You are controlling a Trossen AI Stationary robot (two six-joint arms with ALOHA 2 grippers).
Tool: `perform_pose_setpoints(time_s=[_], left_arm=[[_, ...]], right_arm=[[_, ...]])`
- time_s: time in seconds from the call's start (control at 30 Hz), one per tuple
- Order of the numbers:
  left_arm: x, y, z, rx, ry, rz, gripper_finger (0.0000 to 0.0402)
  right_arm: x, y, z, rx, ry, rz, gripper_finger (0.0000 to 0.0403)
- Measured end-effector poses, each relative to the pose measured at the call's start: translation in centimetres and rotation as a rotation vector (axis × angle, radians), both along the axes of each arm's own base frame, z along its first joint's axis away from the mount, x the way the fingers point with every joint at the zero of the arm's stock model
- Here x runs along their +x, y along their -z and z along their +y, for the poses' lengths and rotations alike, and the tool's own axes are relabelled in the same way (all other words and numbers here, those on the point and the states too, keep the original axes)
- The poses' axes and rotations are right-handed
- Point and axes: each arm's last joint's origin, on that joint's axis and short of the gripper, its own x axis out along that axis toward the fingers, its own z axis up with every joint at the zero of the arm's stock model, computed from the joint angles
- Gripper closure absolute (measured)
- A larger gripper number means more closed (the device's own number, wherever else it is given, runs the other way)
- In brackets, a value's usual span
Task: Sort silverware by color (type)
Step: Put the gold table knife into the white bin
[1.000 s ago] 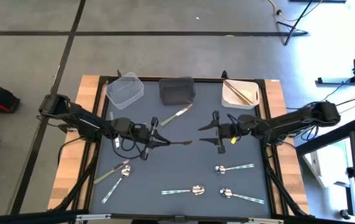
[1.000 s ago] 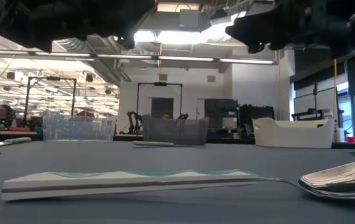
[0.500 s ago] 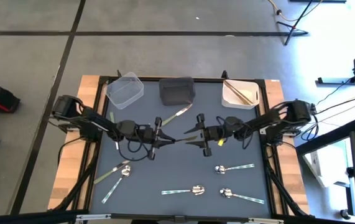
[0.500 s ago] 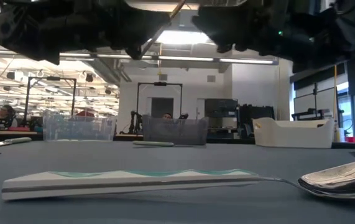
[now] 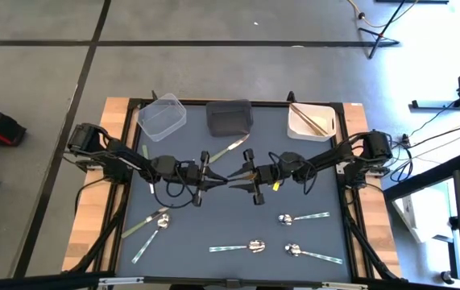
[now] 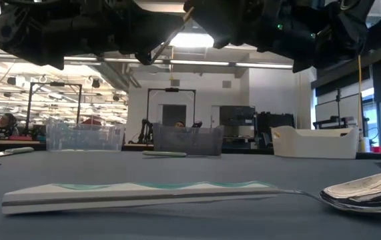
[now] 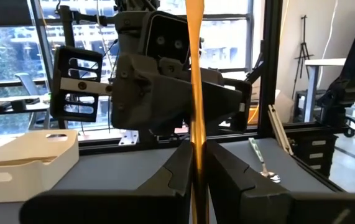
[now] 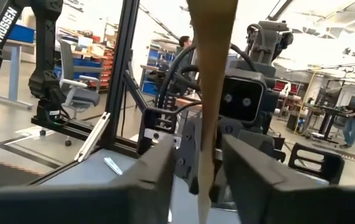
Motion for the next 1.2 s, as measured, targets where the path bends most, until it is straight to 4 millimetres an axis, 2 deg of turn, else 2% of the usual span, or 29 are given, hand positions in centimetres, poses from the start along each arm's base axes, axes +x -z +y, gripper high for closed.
perform_pose_setpoints(time_s=[0.13, 0.17, 0.37, 0.47, 0.6, 0.7, 0.9, 1.03, 1.2], left_arm=[[0.0, 0.1, 0.0, -0.001, 0.006, 0.006, 0.0370], [0.0, 0.1, 0.0, -0.006, 0.007, 0.008, 0.0370], [0.0, 0.2, 0.0, -0.032, 0.006, 0.025, 0.0360], [0.1, 0.3, 0.2, -0.032, -0.010, 0.042, 0.0335], [0.1, 0.8, 0.7, -0.026, -0.034, 0.096, 0.0297], [0.2, 1.2, 1.3, -0.023, -0.081, 0.138, 0.0280], [0.1, 2.3, 1.9, -0.003, -0.169, 0.245, 0.0276], [0.2, 2.2, 2.1, -0.005, -0.174, 0.238, 0.0277], [0.1, 2.4, 2.1, -0.003, -0.179, 0.254, 0.0278]], right_arm=[[0.0, 0.1, 0.0, -0.010, 0.007, 0.012, 0.0377], [0.0, 0.2, 0.0, -0.019, 0.008, 0.012, 0.0388], [0.0, 0.2, 0.0, -0.023, 0.010, 0.028, 0.0387], [-0.1, 0.0, -0.2, -0.024, 0.054, 0.074, 0.0396], [-1.1, -1.4, -0.5, -0.032, 0.162, 0.180, 0.0385], [-2.4, -2.4, -1.0, -0.083, 0.300, 0.303, 0.0391], [-7.1, -5.5, -3.7, -0.136, 0.679, 0.486, 0.0393], [-9.6, -6.6, -5.5, -0.087, 0.750, 0.548, 0.0398], [-11.9, -6.9, -7.6, -0.047, 0.874, 0.633, 0.0397]])
